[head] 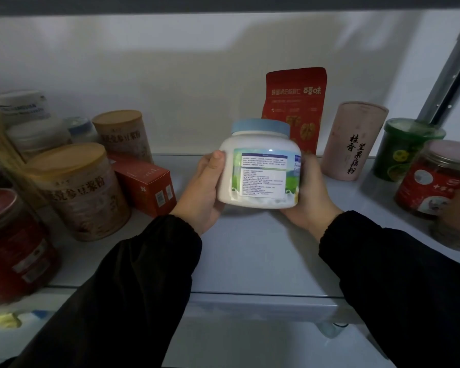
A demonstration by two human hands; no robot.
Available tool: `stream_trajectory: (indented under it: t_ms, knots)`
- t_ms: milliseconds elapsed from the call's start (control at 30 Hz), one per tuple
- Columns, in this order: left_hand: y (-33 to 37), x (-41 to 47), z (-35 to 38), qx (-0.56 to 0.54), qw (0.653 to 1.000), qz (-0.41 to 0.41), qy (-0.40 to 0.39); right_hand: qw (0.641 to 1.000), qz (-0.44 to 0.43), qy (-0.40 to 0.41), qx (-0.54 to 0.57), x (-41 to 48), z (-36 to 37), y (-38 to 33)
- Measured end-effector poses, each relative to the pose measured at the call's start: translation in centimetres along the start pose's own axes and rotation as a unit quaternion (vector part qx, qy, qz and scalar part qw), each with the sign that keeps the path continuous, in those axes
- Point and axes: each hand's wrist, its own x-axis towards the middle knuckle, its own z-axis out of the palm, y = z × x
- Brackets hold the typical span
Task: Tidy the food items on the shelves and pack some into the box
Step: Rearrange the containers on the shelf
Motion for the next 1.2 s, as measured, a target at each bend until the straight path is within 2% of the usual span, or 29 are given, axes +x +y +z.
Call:
stream_trajectory:
  t_ms: [100,167,233,300,400,500,633,767,833,867,933,967,1000,1100,1200]
  knots:
    - [0.0,0.0,-0.2,0.017,1.000,-0.018,0.013,0.996,-0.041,0.044,-0.067,0.0,-0.4,0.1]
    - [0.2,-0.1,0.2,0.041,0.998,-0.022,0.033,0.979,-0.069,0.087,-0.174,-0.7,-0.1,-0.3]
    - [-0.1,-0.2,0.5,0.065,0.997,-0.025,0.039,0.947,-0.108,0.091,-0.290,-1.7,0.0,-0.7]
    - [-0.3,-0.5,0.6,0.076,0.997,-0.017,0.006,0.918,-0.151,0.080,-0.359,-2.6,0.0,-1.0]
    - [-0.9,-0.6,0.0,0.131,0.989,-0.005,-0.062,0.878,-0.230,0.033,-0.419,-3.5,-0.5,-0.8]
    - [-1.4,-0.2,-0.3,0.159,0.984,-0.001,-0.075,0.851,-0.277,-0.029,-0.445,-3.9,-1.9,-1.2]
    - [-2.4,-0.1,0.0,0.230,0.968,-0.010,-0.099,0.747,-0.331,0.013,-0.577,-4.3,-3.1,-2.0]
    - [-2.4,-0.3,0.1,0.310,0.945,-0.017,-0.102,0.718,-0.321,0.055,-0.615,-4.9,-3.6,-2.3]
    - [-1.7,-0.9,0.5,0.418,0.900,-0.006,-0.118,0.712,-0.311,0.075,-0.625,-5.1,-3.6,-2.7]
    - [-1.5,-1.2,0.7,0.511,0.850,0.001,-0.123,0.712,-0.304,0.088,-0.627,-5.2,-3.6,-2.9]
    - [-1.5,-1.6,1.2,0.702,0.701,0.020,-0.129,0.702,-0.304,0.118,-0.633,-5.5,-3.8,-3.2]
    - [-1.6,-1.8,1.4,0.753,0.644,0.010,-0.134,0.690,-0.312,0.136,-0.639,-5.7,-3.9,-3.4]
    - [-1.8,-1.8,1.5,0.778,0.612,-0.012,-0.140,0.676,-0.324,0.153,-0.644,-5.9,-4.0,-3.5]
    - [-2.1,-1.6,1.6,0.790,0.592,-0.060,-0.152,0.614,-0.366,0.165,-0.680,-6.2,-4.0,-3.6]
    - [-1.9,-1.7,1.7,0.797,0.581,-0.062,-0.154,0.529,-0.405,0.113,-0.737,-5.7,-4.0,-3.0]
